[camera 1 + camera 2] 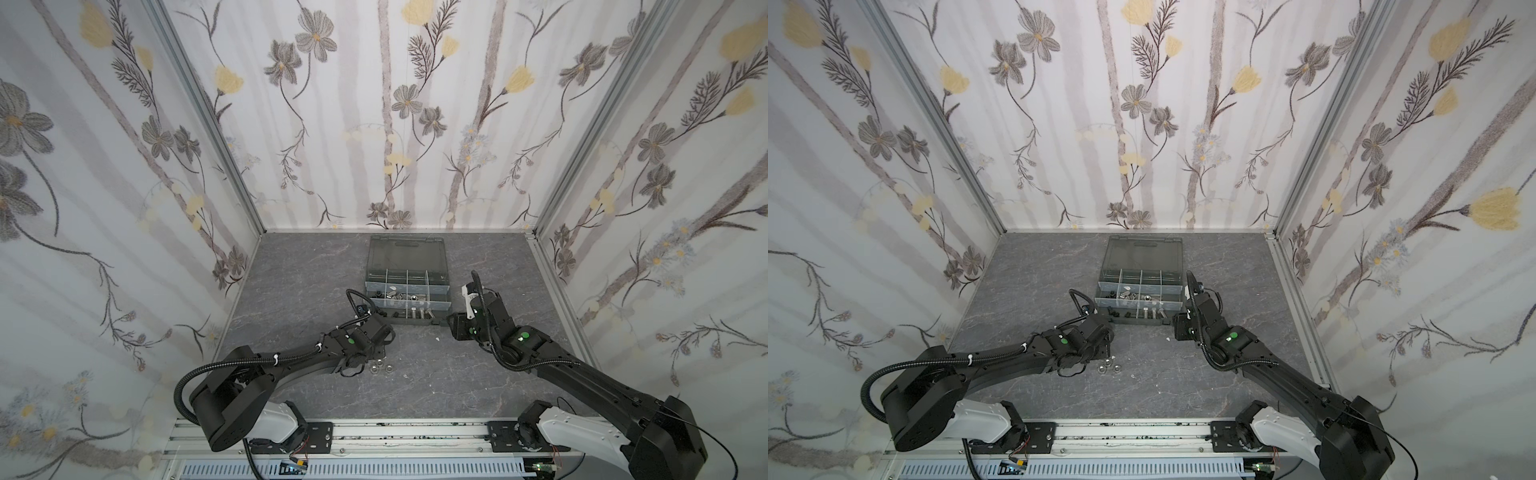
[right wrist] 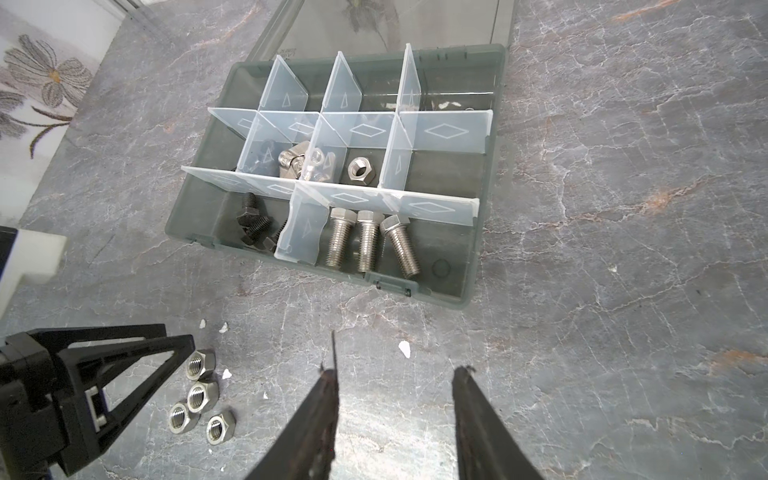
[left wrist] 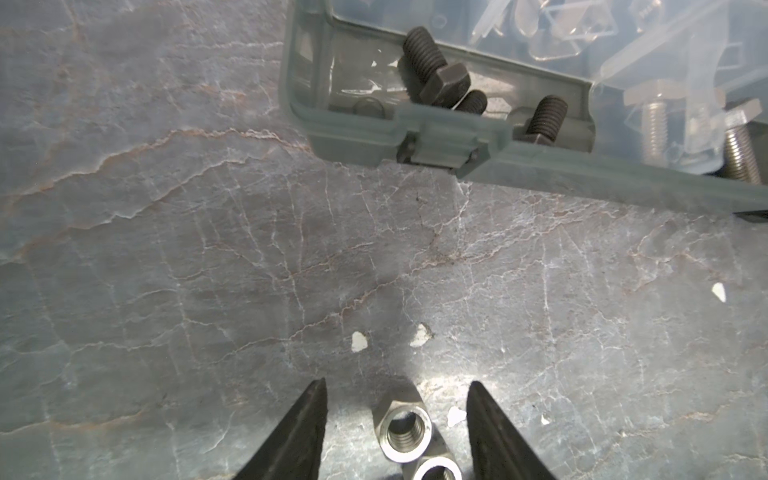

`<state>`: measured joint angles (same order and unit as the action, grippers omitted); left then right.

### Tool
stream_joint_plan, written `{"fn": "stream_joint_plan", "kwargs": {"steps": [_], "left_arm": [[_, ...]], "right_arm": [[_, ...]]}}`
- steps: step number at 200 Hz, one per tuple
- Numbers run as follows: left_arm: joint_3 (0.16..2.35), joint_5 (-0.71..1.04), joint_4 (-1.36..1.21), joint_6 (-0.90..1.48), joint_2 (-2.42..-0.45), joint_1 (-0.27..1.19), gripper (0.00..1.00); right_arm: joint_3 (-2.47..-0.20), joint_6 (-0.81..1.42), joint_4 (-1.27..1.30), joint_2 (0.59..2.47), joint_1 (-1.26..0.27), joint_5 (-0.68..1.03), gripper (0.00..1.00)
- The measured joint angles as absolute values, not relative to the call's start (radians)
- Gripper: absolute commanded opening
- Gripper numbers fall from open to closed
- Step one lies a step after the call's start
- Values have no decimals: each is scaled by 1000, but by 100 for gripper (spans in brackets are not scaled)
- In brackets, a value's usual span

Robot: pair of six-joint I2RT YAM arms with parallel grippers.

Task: Sort the screws and nuts into containers
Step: 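Grasp a silver hex nut from the pile with the left gripper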

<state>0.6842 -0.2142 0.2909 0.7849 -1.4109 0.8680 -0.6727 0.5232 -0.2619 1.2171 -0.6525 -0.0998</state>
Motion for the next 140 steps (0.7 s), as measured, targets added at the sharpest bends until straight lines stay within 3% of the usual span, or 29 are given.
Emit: {"fn": "stream_joint_plan", "kwargs": {"steps": [140], "left_arm": [[734, -224, 307, 786, -1515, 924, 38]], "right_arm": [[-617, 557, -265, 1162, -653, -85, 46]]}}
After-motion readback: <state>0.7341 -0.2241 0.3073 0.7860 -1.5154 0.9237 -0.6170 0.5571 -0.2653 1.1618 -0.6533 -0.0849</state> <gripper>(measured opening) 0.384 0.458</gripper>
